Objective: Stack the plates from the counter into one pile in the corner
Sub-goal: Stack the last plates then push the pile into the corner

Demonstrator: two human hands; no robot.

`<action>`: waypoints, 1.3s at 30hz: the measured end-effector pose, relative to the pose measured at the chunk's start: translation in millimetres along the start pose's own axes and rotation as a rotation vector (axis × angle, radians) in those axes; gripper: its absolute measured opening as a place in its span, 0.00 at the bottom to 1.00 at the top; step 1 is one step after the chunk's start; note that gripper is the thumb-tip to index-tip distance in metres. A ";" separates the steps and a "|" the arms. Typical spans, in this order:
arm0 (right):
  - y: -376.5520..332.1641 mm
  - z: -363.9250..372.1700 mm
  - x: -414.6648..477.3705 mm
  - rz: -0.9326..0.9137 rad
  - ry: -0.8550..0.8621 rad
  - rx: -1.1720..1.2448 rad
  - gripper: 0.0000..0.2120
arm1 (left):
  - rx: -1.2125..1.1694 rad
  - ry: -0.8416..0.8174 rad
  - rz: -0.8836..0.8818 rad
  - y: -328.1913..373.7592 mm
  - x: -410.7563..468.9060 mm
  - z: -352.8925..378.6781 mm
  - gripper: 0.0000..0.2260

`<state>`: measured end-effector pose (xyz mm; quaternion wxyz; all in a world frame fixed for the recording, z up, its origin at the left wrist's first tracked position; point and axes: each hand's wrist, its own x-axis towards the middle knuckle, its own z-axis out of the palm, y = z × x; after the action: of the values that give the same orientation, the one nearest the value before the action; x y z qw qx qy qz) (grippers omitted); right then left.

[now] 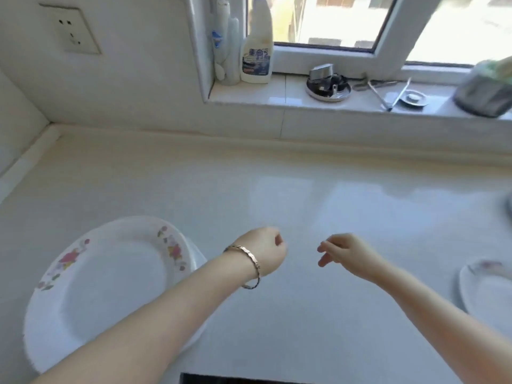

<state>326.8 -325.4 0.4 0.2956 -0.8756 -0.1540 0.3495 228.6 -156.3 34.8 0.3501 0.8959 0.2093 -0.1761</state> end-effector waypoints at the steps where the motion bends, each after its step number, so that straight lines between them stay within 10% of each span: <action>1: 20.6 -15.2 -4.9 0.038 0.035 0.035 0.11 | 0.017 -0.083 0.017 16.7 9.8 13.4 0.10; 14: 301.7 -196.6 -97.8 0.356 0.359 0.325 0.08 | -0.236 -0.440 -0.164 240.2 108.2 240.4 0.06; 20: 413.6 -249.0 -131.8 0.565 0.475 0.504 0.11 | -0.273 -0.282 -0.316 314.1 125.9 317.7 0.14; 26: 473.9 -268.5 -138.8 0.899 0.413 1.234 0.25 | -0.322 -0.135 -0.434 316.4 129.0 336.4 0.11; 31: 493.8 -264.7 -107.8 0.695 0.760 1.779 0.17 | -0.290 -0.022 -0.340 324.4 123.3 340.7 0.16; 39: 486.9 -260.4 -105.6 0.621 0.842 1.738 0.10 | -0.406 0.222 -0.153 333.6 96.8 323.3 0.15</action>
<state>465.8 -861.1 -97.9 0.7565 -0.4108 0.5048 0.0649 422.5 -581.2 -49.3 0.4836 0.8024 0.3450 -0.0571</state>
